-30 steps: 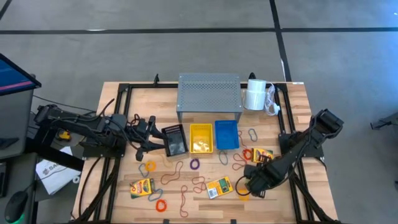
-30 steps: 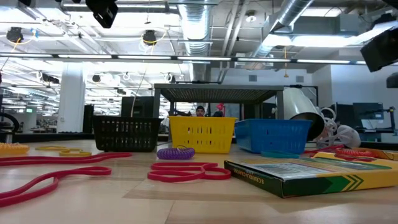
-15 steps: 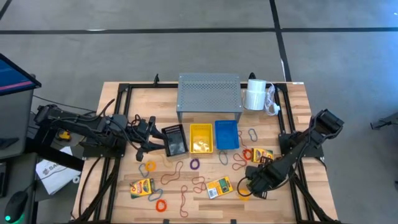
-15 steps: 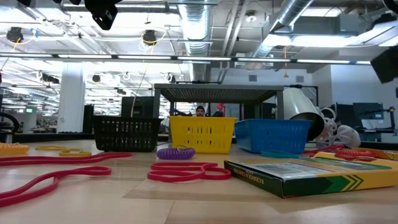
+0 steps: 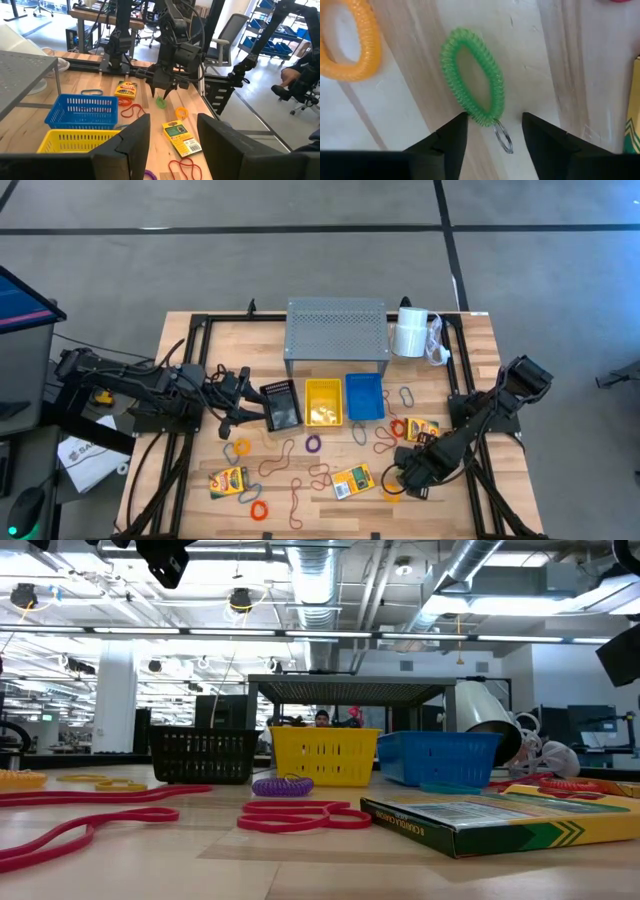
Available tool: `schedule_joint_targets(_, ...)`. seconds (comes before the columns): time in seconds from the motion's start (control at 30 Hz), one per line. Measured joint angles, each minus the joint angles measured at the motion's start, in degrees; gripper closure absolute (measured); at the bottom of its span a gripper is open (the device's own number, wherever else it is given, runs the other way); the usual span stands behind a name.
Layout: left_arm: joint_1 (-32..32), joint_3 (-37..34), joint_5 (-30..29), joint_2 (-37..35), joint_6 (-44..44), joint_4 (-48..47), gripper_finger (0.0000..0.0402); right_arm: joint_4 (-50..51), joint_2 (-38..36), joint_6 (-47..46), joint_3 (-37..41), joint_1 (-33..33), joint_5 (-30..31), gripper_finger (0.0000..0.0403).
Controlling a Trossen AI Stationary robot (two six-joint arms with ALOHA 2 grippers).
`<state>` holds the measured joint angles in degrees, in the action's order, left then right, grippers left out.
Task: Pick & Place Office Desk Supplies
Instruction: Put the green spring keychain into the blue basket
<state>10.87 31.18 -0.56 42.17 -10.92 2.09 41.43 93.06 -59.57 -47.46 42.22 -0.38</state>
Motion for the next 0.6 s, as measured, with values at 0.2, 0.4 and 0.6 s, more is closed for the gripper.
schedule_joint_targets(0.2,0.0,0.0,0.0,0.0,0.1,0.0,0.0243,-0.9,0.0,0.1,0.0,0.1,-0.8,0.0308)
schedule_joint_targets(0.4,0.0,0.0,0.0,0.0,0.2,-0.1,0.0243,-2.7,0.0,0.1,0.0,0.1,-1.3,0.0393)
schedule_joint_targets(0.6,0.0,0.0,0.0,0.0,0.2,-0.2,0.0243,-5.4,0.0,-0.5,0.0,0.1,-2.3,0.0399)
